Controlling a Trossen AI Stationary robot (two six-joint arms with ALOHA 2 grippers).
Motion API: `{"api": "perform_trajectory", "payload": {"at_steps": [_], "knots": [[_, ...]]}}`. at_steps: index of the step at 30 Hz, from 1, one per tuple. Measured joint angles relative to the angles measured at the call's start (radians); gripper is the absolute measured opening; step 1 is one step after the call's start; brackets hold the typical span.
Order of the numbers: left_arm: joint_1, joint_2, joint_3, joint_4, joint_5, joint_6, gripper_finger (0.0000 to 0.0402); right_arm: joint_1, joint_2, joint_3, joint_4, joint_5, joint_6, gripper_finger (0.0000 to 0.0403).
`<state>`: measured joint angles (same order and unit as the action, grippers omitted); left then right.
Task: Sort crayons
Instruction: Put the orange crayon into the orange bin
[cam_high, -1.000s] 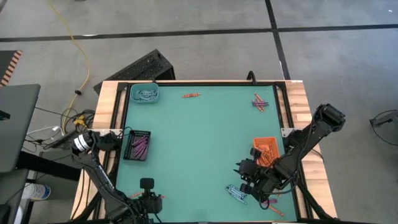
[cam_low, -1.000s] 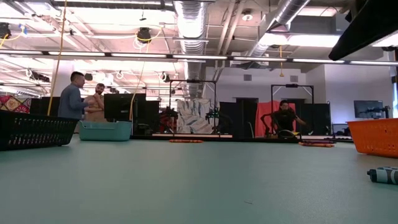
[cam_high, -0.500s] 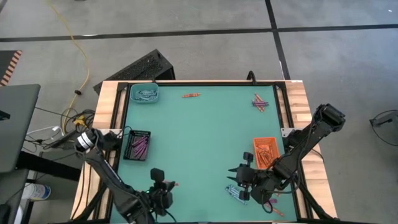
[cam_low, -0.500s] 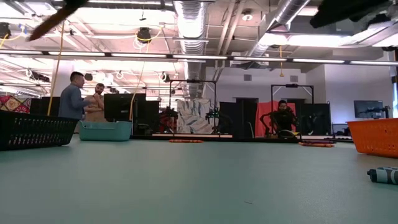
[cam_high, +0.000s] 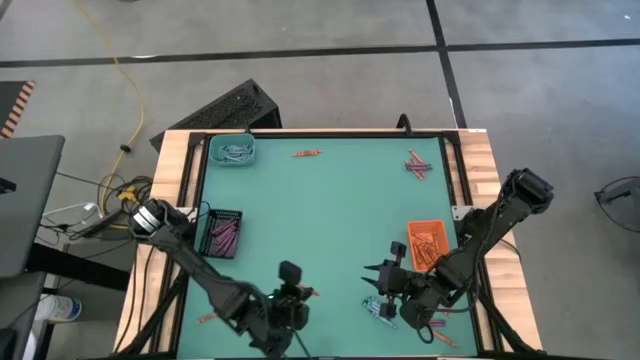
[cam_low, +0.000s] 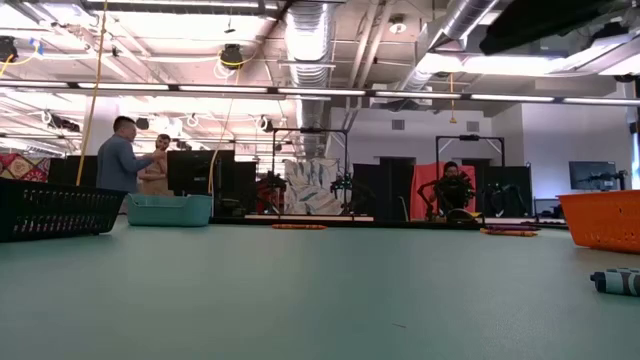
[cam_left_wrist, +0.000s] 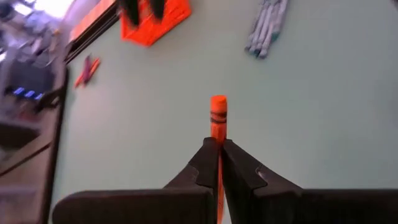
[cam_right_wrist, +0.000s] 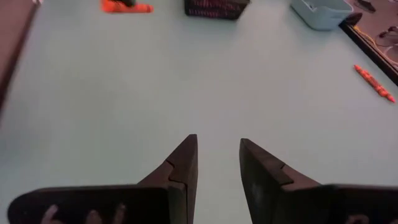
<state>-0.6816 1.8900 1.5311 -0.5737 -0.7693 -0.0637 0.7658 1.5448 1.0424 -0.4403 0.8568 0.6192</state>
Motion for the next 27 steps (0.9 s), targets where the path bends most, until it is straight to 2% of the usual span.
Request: {"api": "perform_trajectory", "payload": {"at_steps": [6, 12, 16, 21, 24, 27], "knots": [[0.109, 0.0, 0.0, 0.081, 0.14, 0.18, 0.0002, -0.003, 0.02, -0.001, -0.106, 0.047, 0.065, 0.0113], [0.227, 0.0, 0.0, 0.095, 0.266, 0.305, 0.0001, -0.011, 0.019, 0.0, -0.155, 0.085, 0.041, 0.0113], [0.303, -0.008, 0.0, 0.098, 0.374, 0.387, 0.0001, -0.036, 0.019, 0.0, -0.279, 0.085, 0.139, 0.0113], [0.402, -0.056, -0.011, -0.034, 0.498, 0.346, 0.0, -0.032, 0.019, 0.0, -0.351, 0.042, 0.222, 0.0113], [0.447, -0.086, -0.067, -0.092, 0.568, 0.306, 0.0002, -0.015, 0.02, 0.0, -0.307, 0.03, 0.187, 0.0113], [0.465, -0.127, -0.143, -0.083, 0.618, 0.252, 0.0015, -0.001, 0.038, 0.0, -0.187, 0.023, 0.079, 0.0113]]}}
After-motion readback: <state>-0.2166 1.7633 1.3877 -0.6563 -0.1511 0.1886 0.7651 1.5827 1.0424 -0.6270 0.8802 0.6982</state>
